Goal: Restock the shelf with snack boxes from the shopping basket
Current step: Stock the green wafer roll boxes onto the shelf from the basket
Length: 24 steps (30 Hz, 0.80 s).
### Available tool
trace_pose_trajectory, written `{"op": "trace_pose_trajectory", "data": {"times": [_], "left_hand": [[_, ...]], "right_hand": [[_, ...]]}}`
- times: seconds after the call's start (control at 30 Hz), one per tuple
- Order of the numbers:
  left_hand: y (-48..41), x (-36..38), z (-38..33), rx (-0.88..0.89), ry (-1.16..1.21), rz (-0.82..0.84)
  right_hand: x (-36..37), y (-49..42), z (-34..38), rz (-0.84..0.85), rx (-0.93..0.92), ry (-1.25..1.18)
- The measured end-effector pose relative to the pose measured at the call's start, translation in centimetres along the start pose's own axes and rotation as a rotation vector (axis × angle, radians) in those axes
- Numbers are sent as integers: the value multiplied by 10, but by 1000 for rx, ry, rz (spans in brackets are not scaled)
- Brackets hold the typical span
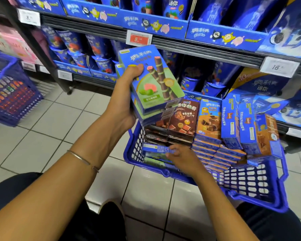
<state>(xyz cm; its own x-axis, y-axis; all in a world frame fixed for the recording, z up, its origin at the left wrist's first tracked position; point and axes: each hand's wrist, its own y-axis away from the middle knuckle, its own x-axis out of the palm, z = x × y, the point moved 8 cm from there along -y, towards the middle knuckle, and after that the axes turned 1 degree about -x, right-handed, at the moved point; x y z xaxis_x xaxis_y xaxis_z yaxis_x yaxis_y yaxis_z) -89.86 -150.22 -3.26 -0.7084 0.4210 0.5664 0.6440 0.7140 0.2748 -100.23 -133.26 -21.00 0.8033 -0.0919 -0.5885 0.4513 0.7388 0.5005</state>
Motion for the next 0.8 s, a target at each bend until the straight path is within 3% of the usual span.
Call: {"op": "trace_pose_trajectory", "data": {"times": [0.1, 0.3, 0.4, 0.53, 0.67, 0.8], "left_hand": [[3, 6, 6, -26, -43, 21], [6, 5, 14, -49, -87, 17], [5, 2, 15, -62, -71, 17], [2, 12, 11, -99, -72, 52], [-6, 23, -11, -25, -82, 46], [5, 23, -46, 24, -95, -48]], "right_hand": [[14, -7, -5, 74, 26, 250], [14, -23, 7, -58, 41, 640], [18, -30, 6, -25, 52, 809], [4, -30, 10, -10, 0, 623], [-23, -4, 29, -84, 15, 375], [-58, 39, 49, -106, 111, -38]]}}
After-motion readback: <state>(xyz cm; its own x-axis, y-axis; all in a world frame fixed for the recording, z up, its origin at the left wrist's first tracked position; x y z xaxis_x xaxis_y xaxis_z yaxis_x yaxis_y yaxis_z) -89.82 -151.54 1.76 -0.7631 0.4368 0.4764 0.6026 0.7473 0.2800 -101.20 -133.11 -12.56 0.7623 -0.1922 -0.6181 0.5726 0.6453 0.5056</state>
